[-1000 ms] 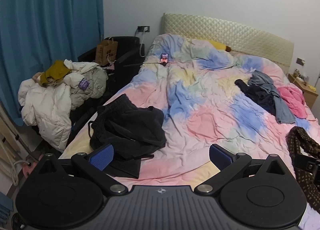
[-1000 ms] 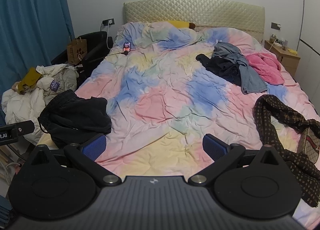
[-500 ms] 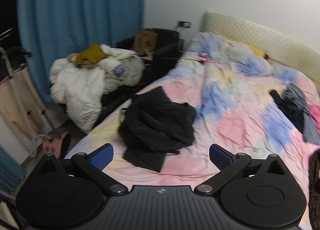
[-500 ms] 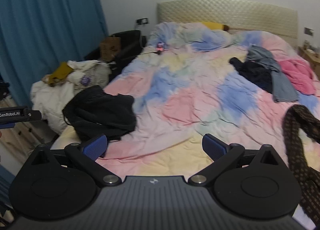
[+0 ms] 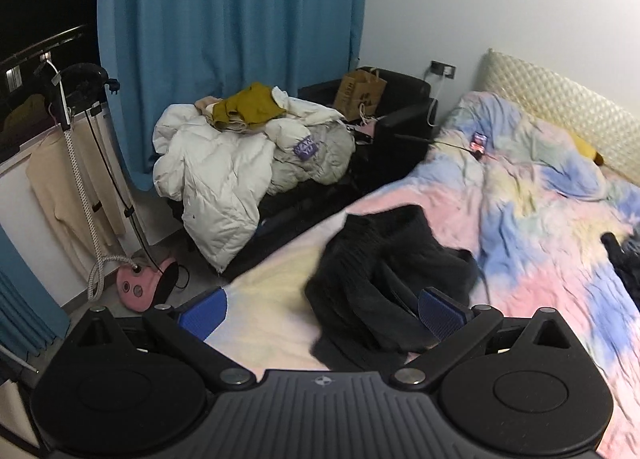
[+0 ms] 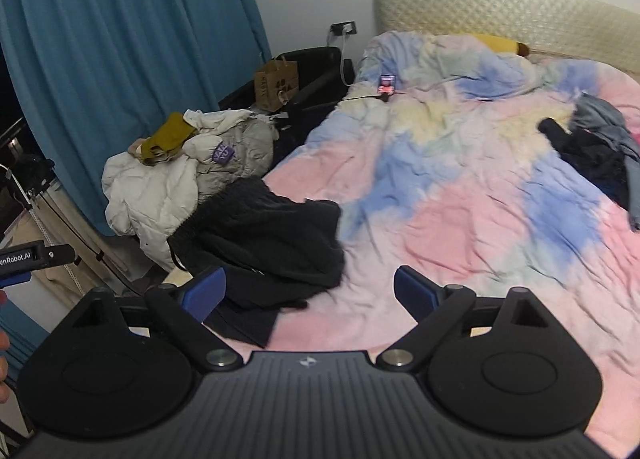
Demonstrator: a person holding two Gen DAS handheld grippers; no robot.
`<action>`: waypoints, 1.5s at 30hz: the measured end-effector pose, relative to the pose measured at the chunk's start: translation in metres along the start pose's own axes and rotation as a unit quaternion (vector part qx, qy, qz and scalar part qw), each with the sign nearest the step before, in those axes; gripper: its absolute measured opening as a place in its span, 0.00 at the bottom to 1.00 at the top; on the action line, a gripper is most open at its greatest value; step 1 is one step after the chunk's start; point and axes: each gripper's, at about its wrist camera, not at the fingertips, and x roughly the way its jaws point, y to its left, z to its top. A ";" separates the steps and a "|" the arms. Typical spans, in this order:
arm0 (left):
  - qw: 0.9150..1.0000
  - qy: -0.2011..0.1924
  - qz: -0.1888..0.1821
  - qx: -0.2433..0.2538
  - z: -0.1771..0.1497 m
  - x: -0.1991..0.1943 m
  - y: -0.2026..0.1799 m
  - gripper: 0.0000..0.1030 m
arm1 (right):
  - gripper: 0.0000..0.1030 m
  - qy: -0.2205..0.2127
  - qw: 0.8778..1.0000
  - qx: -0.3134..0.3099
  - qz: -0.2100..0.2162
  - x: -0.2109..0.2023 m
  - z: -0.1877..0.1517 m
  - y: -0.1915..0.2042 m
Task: Fold clothes
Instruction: 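Grasp the ribbed cuff of the black sweatpants with the right gripper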
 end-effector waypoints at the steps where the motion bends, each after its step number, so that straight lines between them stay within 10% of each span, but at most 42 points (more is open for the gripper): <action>1: 1.000 -0.001 -0.003 -0.002 0.007 0.014 0.009 1.00 | 0.90 0.005 1.000 0.003 0.000 0.014 0.006 0.010; 15: 0.999 0.032 -0.004 -0.015 0.067 0.186 0.131 1.00 | 0.84 0.010 1.000 -0.007 -0.022 0.243 0.046 0.149; 24: 0.998 0.056 -0.002 -0.018 0.057 0.213 0.169 1.00 | 0.46 0.051 0.994 0.037 -0.085 0.337 0.049 0.154; 29: 0.998 0.053 -0.040 0.003 0.057 0.216 0.161 1.00 | 0.17 0.048 0.989 0.102 -0.094 0.318 0.037 0.124; 45: 0.961 0.093 -0.249 0.076 0.053 0.304 -0.012 0.96 | 0.12 0.024 0.986 0.131 -0.096 0.185 -0.009 0.033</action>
